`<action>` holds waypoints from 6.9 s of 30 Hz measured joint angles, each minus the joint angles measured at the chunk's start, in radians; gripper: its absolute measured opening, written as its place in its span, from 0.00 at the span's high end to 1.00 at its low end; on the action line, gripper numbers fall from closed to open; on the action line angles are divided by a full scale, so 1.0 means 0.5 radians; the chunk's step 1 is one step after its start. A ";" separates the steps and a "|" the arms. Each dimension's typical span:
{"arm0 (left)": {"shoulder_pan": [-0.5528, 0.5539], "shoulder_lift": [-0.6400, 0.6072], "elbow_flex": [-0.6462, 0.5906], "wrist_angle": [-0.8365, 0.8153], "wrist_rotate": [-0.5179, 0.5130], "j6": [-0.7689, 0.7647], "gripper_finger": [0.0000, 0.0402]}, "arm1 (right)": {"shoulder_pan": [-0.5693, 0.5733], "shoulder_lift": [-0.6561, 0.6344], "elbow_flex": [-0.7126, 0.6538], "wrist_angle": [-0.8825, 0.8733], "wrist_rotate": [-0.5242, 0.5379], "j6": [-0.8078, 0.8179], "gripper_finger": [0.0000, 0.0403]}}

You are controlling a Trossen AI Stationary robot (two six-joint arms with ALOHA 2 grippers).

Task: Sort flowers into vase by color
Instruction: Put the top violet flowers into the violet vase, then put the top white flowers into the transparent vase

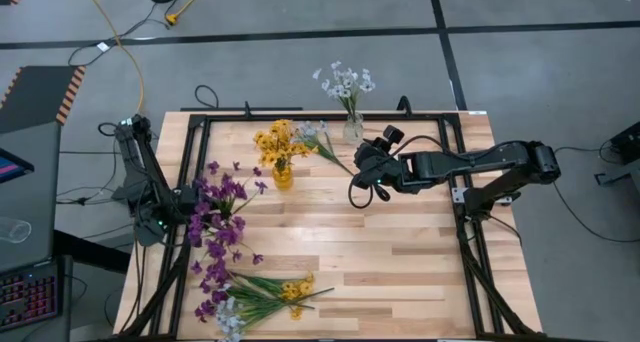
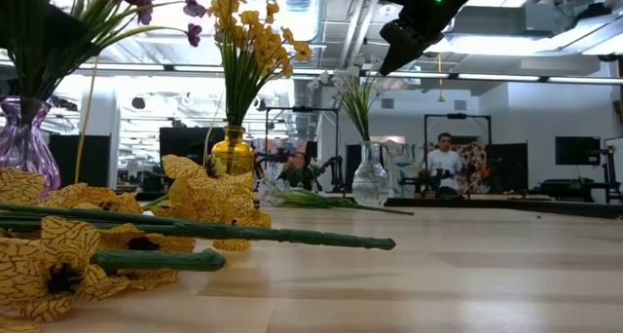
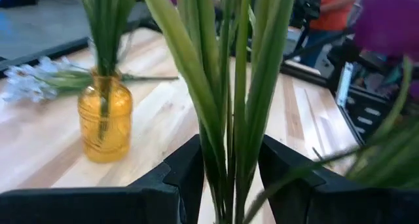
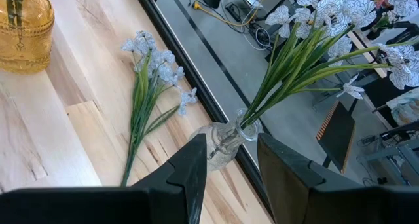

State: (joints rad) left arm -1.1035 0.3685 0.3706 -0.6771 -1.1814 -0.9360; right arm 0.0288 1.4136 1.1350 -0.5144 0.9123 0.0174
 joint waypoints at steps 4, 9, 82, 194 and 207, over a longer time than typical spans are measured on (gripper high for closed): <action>-0.001 -0.001 0.000 0.000 0.030 -0.001 0.68 | -0.001 0.000 0.000 0.000 0.000 0.000 0.60; -0.001 -0.001 0.000 0.002 0.024 -0.002 0.68 | -0.001 0.000 0.000 0.000 0.000 0.001 0.60; -0.001 -0.003 1.482 -1.451 0.229 -0.187 0.58 | -0.147 0.000 0.000 0.022 -0.498 0.045 0.60; 2.054 0.665 1.347 0.202 1.633 1.701 0.58 | -0.643 0.884 0.284 0.462 -1.628 0.423 0.60; 2.829 0.964 1.427 0.366 2.452 2.121 0.58 | -0.644 0.897 0.283 0.362 -1.451 0.491 0.60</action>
State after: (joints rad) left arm 0.3110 0.8504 1.0842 -0.4942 0.0447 0.1248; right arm -0.2932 1.8621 1.2766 -0.3336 0.1868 0.2627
